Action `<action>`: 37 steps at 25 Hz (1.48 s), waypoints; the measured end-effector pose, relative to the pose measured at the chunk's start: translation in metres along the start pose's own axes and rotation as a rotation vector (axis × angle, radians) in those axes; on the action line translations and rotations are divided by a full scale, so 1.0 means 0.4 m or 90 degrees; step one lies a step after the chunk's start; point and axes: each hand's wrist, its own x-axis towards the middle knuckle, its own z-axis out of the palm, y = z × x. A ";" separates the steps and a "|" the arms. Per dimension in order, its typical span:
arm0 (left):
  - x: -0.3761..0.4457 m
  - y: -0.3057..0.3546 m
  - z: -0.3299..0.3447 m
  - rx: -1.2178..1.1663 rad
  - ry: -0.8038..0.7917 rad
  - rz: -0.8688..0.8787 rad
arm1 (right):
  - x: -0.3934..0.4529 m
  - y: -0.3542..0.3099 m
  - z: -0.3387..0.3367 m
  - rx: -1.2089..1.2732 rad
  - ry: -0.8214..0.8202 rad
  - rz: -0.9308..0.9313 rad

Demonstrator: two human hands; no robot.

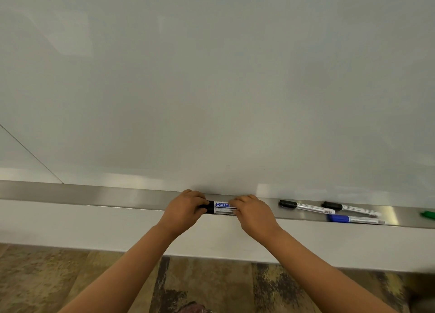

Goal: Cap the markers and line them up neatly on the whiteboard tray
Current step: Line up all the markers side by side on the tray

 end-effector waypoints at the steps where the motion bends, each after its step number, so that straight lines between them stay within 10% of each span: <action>1: 0.001 0.001 -0.001 -0.006 0.000 -0.003 | -0.003 0.001 -0.001 0.010 -0.001 0.012; 37: 0.008 0.026 -0.007 -0.203 0.070 -0.234 | -0.022 0.047 -0.023 0.182 0.037 0.219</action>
